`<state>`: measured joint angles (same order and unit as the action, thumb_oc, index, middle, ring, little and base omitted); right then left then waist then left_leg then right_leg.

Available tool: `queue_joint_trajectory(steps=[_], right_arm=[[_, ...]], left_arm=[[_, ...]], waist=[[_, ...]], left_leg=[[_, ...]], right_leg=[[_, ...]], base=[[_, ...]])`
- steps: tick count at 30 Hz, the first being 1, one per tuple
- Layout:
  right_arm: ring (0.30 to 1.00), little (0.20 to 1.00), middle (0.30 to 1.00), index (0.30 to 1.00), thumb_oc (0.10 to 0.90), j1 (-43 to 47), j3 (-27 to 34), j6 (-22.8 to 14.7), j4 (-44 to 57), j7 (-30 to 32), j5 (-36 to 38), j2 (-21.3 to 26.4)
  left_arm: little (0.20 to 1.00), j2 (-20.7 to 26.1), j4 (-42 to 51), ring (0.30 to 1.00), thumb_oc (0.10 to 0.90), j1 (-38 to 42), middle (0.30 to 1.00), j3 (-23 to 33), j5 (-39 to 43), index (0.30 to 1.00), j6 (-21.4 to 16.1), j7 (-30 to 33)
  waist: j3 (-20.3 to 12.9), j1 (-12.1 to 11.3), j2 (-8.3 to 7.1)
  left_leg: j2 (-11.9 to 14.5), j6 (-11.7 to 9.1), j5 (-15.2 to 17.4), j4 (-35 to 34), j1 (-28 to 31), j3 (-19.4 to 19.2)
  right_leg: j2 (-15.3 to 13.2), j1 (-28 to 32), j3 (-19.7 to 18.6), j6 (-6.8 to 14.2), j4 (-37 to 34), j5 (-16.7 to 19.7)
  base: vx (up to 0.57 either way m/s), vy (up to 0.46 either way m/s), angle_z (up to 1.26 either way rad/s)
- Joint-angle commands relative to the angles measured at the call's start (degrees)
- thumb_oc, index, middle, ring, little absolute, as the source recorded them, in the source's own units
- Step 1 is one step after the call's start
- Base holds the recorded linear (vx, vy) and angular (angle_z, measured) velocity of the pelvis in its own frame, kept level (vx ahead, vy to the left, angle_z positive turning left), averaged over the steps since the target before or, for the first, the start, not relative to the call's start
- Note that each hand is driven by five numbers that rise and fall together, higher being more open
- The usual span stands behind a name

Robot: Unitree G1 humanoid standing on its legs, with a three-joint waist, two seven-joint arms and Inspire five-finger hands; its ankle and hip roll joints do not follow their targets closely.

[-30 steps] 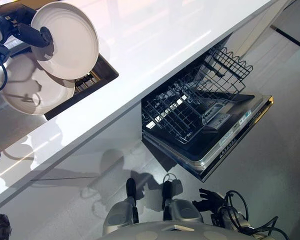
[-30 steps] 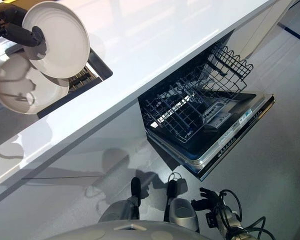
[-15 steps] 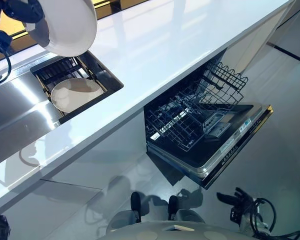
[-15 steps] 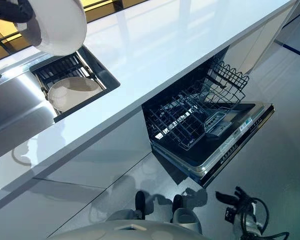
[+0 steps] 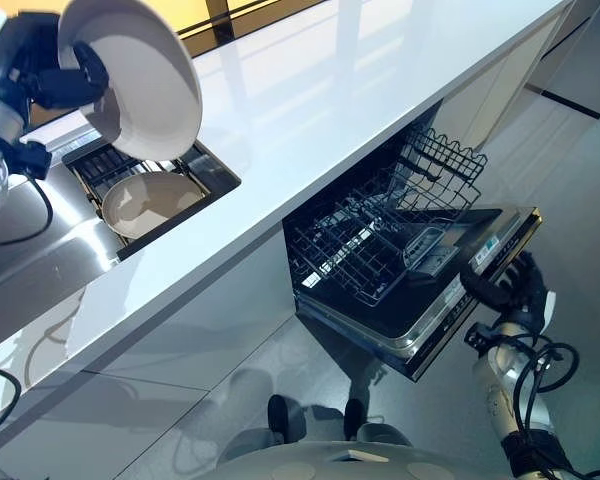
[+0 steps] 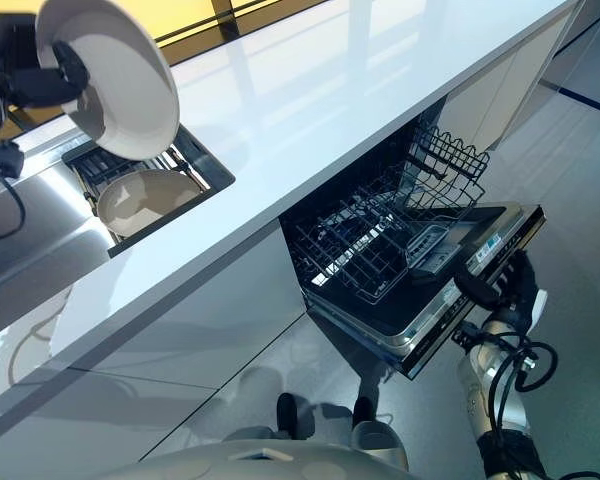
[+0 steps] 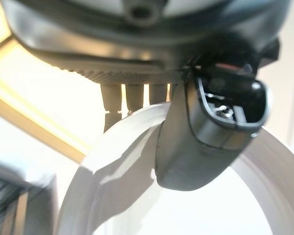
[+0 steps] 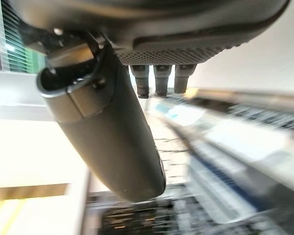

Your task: Pick up plates and place into dishwasher.

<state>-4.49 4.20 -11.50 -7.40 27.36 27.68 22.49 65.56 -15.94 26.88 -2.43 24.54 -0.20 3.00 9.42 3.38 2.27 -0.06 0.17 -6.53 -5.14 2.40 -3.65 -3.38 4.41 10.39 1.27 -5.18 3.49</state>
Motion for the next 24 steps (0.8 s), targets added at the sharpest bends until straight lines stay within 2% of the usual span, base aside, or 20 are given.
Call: queue_joint_trajectory(steps=[1, 6, 11, 17, 22, 24], right_arm=[[0.9, 0.9, 0.9, 0.9, 0.8, 3.8, 0.3, -6.5, 12.2, -8.0, 3.2, 6.0], [0.9, 0.9, 0.9, 0.9, 0.8, 6.4, -4.7, -5.2, 21.1, -15.6, 5.6, 4.5], [0.9, 0.9, 0.9, 0.9, 0.8, 9.8, -10.0, -4.0, 24.7, -21.2, 9.8, 4.4], [0.9, 0.9, 0.9, 0.9, 0.8, 12.5, -13.6, -1.8, 26.4, -23.5, 10.6, 4.0], [0.9, 0.9, 0.9, 0.9, 0.8, 13.0, -14.8, -0.9, 27.3, -23.7, 10.5, 3.6], [0.9, 0.9, 0.9, 0.9, 0.8, 13.4, -15.2, -0.4, 27.6, -23.4, 10.6, 3.3]], left_arm=[[0.2, 0.1, 0.5, 0.3, 0.1, 3.3, 0.3, 10.2, -2.6, 0.3, -11.1, 5.7], [0.2, -6.9, 5.2, 0.3, 0.1, 0.0, 0.3, 10.1, -4.8, 0.3, -13.8, 9.0], [0.2, -12.5, 9.8, 0.3, 0.1, -1.0, 0.3, 6.4, -10.4, 0.3, -14.8, 11.0], [0.2, -14.5, 13.4, 0.3, 0.1, 0.2, 0.3, 2.9, -15.5, 0.3, -16.0, 13.2], [0.2, -15.6, 17.9, 0.3, 0.1, 1.1, 0.3, 1.9, -16.8, 0.3, -15.0, 14.8], [0.2, -16.7, 19.8, 0.3, 0.1, 1.1, 0.3, 1.2, -19.9, 0.3, -14.7, 16.8]], waist=[[-4.3, -0.1, 0.43], [-4.4, -0.2, 0.16], [-4.5, -1.1, -0.56], [-4.7, -1.7, -1.14], [-5.1, -1.9, -1.39], [-5.1, -1.8, -1.54]], left_leg=[[-2.0, -1.3, 7.2, 0.1, 4.2, 0.0], [-1.9, -1.4, 7.0, 0.1, 4.2, -0.3], [-2.0, -1.4, 6.7, 0.1, 4.1, -0.3], [-1.9, -1.5, 6.3, 0.1, 3.8, -0.5], [-1.8, -1.5, 6.1, 0.1, 3.5, -0.7], [-1.9, -1.5, 6.2, 0.1, 3.5, -0.6]], right_leg=[[-3.2, 1.4, 0.3, 6.3, 1.8, -1.3], [-3.3, 1.9, 0.8, 6.1, 1.1, -1.0], [-3.3, 2.1, 1.4, 6.0, 0.9, -0.8], [-3.4, 2.2, 2.1, 6.1, 0.7, -0.5], [-3.4, 2.0, 2.4, 6.1, 0.7, -0.4], [-3.3, 2.1, 2.3, 6.0, 0.7, -0.4]], base=[[-0.04, -0.005, -0.03], [-0.01, 0.0, 0.0], [0.0, 0.0, 0.0], [0.0, 0.0, 0.0], [0.0, 0.0, 0.0], [0.0, 0.0, 0.0]])
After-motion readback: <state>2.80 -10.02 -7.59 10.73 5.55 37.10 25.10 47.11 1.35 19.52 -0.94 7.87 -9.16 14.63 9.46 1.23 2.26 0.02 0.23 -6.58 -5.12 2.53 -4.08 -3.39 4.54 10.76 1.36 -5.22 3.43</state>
